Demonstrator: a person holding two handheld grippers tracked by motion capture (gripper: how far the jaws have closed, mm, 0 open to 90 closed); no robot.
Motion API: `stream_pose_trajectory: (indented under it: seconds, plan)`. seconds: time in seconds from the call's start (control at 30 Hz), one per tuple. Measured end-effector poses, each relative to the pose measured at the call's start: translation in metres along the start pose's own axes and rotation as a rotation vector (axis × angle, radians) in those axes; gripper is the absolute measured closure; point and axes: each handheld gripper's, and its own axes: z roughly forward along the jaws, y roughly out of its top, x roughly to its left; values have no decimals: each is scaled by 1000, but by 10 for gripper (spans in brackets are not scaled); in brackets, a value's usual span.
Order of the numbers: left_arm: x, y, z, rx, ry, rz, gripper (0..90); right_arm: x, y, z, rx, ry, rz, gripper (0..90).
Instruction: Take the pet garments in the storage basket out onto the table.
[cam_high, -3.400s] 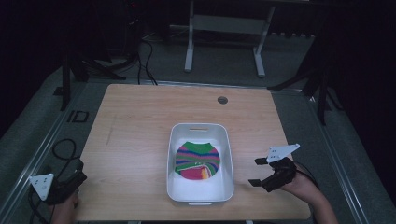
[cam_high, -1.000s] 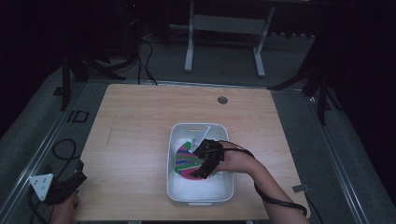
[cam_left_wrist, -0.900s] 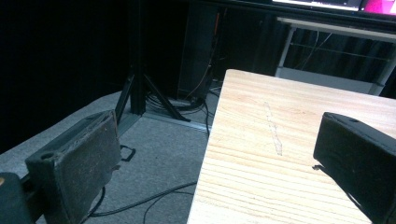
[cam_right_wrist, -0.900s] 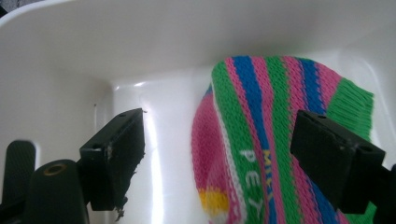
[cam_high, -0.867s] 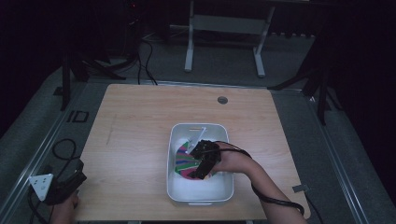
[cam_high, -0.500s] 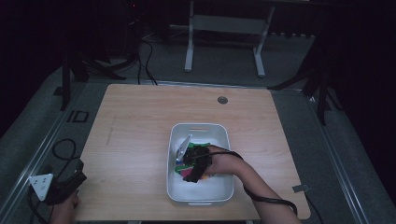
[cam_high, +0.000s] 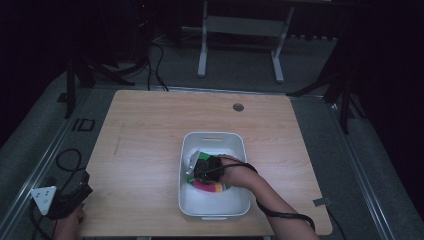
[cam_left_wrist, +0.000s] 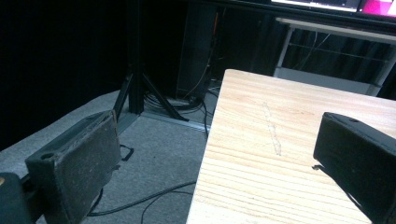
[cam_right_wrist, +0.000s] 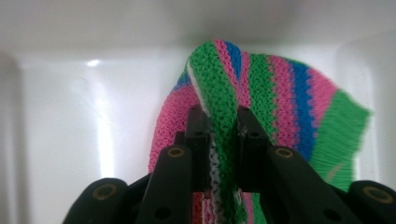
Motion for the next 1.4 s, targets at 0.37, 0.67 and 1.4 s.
stream_pose_trajectory:
  seconds: [0.37,0.67,1.4]
  plan:
    - [0,0,0,-1,3,4,12,-10,-3,-54,-108,-13,23,802]
    - [-1,0,0,0,6,6,12,-17,-1,-104,-195,-51,24,802]
    - [-1,0,0,1,7,6,12,-28,-16,-184,-285,-177,38,801]
